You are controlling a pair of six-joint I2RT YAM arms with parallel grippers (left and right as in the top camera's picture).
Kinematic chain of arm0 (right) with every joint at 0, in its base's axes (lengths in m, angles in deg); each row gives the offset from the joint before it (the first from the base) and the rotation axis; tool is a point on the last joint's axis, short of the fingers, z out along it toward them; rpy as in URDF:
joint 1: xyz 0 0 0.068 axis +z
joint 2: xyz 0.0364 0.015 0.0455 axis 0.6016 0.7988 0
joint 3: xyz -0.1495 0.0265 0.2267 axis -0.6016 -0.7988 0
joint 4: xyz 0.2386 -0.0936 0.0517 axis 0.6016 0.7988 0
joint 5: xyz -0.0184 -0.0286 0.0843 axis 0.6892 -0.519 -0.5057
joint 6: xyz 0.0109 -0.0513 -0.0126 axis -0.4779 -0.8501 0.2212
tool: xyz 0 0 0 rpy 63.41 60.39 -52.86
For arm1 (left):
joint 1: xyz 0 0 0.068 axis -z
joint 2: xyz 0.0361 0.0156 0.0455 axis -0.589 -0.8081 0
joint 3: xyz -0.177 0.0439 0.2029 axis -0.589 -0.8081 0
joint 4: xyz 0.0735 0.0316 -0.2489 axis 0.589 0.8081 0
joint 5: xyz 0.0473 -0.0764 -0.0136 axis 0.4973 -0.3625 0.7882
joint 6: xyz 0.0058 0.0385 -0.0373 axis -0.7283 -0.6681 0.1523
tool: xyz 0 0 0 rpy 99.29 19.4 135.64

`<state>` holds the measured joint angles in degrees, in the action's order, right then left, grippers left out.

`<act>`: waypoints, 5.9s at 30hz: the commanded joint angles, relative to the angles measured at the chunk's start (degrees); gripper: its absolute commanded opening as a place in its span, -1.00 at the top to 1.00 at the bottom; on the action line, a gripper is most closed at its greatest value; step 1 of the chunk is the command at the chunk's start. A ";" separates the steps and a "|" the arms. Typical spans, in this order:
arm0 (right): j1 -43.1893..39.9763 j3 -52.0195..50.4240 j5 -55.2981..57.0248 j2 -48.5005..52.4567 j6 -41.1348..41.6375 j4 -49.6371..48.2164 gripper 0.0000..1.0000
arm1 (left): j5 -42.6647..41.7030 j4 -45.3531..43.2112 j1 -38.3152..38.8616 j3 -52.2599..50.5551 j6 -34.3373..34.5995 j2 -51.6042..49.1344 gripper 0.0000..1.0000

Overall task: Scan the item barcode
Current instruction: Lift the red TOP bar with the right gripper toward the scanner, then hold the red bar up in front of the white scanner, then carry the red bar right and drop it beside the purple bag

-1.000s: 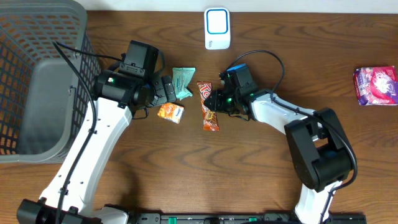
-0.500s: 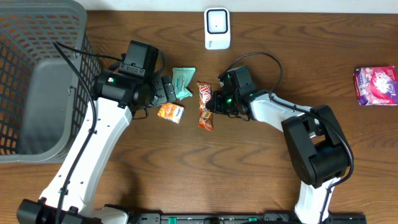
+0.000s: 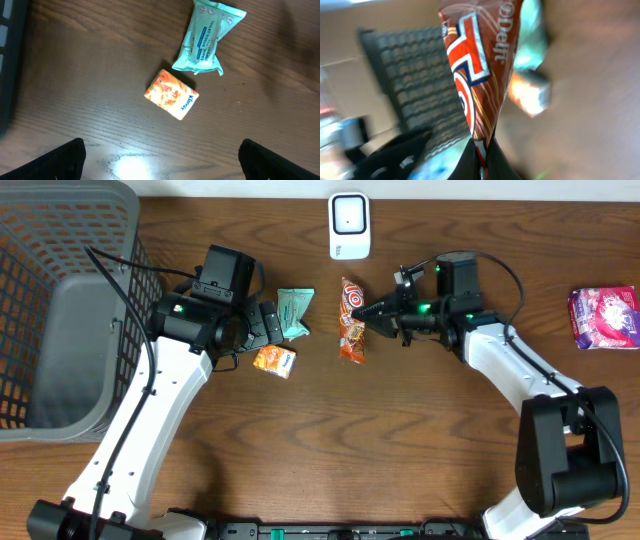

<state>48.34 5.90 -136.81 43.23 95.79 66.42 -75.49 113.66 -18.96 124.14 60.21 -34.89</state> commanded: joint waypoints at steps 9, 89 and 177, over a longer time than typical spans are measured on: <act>-0.55 0.09 -26.43 -0.66 35.45 -1.09 0.97 | 0.50 0.22 -0.17 0.52 -0.57 -0.22 -0.96; -11.17 0.09 -27.80 -0.72 38.18 -17.25 0.97 | 0.50 0.22 -0.17 0.52 -0.57 -0.22 -0.96; -26.03 43.21 69.96 20.24 -36.79 27.85 0.98 | 0.50 0.22 -0.17 0.52 -0.59 -0.24 -0.95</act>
<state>24.12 48.57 -68.60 64.15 62.11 93.39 -75.49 113.66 -18.96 124.14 60.21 -34.87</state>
